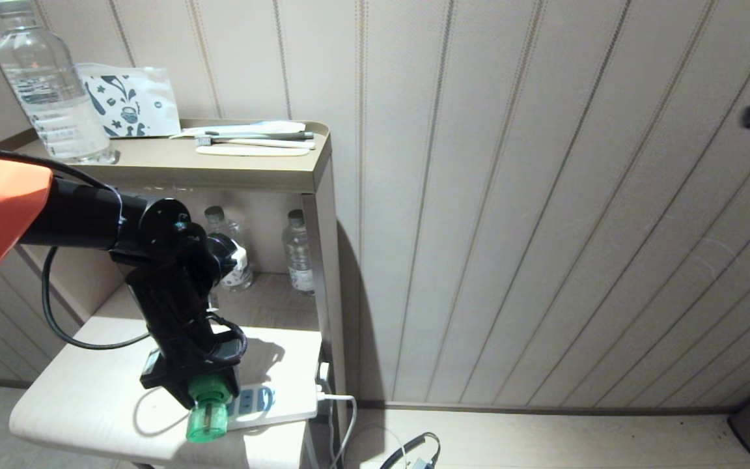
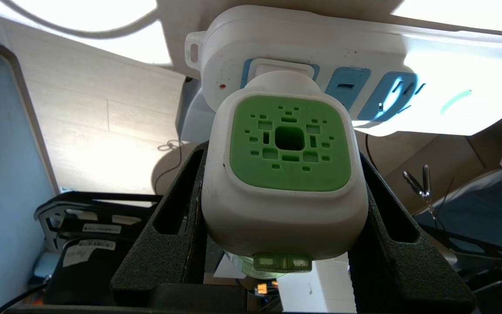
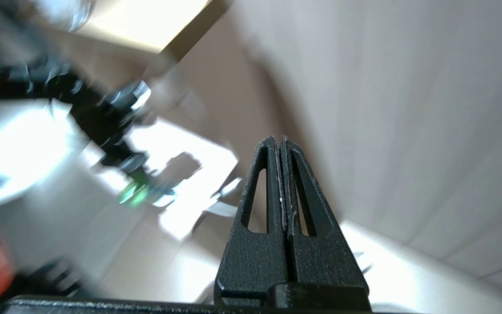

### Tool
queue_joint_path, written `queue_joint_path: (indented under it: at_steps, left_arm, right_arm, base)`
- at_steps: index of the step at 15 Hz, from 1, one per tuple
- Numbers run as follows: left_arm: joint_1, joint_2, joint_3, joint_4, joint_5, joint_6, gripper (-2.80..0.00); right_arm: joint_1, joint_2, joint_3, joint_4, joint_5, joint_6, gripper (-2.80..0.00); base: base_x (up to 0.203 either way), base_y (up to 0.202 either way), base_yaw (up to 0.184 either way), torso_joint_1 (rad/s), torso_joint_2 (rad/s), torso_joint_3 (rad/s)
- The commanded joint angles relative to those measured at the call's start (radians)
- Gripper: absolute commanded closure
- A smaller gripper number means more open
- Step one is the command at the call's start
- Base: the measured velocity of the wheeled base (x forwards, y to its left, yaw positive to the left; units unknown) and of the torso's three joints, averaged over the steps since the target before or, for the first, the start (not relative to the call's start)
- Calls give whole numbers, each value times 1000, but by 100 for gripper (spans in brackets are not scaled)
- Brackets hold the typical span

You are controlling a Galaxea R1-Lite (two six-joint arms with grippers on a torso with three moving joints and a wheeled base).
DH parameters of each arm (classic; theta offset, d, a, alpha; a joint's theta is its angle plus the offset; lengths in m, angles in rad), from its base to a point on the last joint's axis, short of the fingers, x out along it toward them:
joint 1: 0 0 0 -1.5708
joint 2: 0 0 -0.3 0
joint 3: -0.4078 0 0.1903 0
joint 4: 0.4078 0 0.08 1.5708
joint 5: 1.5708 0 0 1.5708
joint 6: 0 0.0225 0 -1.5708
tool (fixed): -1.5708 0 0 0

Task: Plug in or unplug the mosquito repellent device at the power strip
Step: Hold the socket with your right hand and unplug it with your left hand

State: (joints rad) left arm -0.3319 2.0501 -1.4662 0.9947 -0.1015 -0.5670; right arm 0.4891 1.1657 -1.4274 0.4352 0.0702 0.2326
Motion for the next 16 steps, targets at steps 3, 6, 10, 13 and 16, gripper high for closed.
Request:
queue_joint_path:
  at_steps: [3, 6, 10, 13, 16]
  left_arm:
    - [-15, -31, -5, 12, -3, -4, 0]
    - [-19, -31, -4, 8, -6, -4, 0]
    - [-30, -28, 1, 4, -23, -2, 0]
    - [-30, -21, 4, 1, -21, -2, 0]
    - [-31, -19, 5, 1, -21, -2, 0]
  right_arm:
    - [316, 537, -197, 43, -103, 69, 0]
    - [392, 750, -263, 51, -102, 75, 0]
    - [393, 954, -317, 44, -19, 83, 0]
    - [390, 1027, -312, -25, -6, 85, 0]
    - [391, 1069, -310, -28, -6, 85, 0]
  base:
    - [0, 0, 0, 0, 0, 0]
    - [0, 0, 0, 0, 0, 0]
    - [0, 0, 0, 0, 0, 0]
    - [0, 0, 0, 0, 0, 0]
    - [0, 0, 0, 0, 0, 0]
